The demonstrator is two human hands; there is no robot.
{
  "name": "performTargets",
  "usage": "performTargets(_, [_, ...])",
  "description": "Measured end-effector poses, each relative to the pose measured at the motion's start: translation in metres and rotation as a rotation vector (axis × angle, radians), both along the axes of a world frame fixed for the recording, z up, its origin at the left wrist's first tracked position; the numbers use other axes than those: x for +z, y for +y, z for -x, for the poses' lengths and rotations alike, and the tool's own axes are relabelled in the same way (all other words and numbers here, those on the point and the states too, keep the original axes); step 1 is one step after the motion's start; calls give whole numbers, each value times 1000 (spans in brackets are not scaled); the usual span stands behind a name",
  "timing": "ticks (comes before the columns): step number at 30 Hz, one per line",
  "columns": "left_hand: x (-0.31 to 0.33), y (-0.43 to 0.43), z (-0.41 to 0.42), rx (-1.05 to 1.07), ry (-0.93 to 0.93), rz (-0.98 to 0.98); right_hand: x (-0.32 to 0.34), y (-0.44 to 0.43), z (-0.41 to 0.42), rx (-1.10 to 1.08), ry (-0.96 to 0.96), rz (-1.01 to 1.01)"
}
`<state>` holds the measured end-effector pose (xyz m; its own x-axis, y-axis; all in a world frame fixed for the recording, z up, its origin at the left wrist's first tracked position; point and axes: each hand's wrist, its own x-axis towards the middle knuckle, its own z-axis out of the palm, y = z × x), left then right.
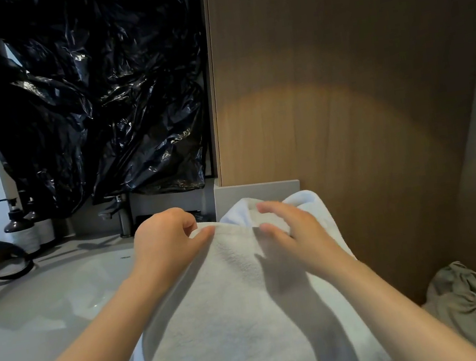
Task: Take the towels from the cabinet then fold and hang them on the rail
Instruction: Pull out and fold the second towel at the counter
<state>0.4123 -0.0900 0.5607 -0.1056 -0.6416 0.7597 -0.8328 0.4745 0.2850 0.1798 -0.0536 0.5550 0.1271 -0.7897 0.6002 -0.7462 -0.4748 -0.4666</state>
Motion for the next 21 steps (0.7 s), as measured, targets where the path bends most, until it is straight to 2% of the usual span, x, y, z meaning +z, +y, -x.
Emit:
performTargets(3, [0, 4, 0, -7, -49, 50, -9, -10, -31, 121, -30, -41])
performTargets(5, [0, 6, 0, -10, -67, 74, -18, -19, -42, 113, -36, -45])
performTargets(7, [0, 9, 1, -9, -101, 74, -29, -25, -51, 56, -96, 40])
performTargets(10, [-4, 16, -1, 3, -191, -12, -49, -29, -62, -34, -256, 171])
performTargets(13, [-10, 27, -14, -40, -231, -139, -69, -33, -64, -77, -389, 159])
performTargets(16, [-15, 40, -31, -147, -223, -186, -81, -36, -63, -78, -437, 131])
performTargets(21, [-25, 47, -44, -330, -26, -120, -87, -39, -63, -83, -425, 154])
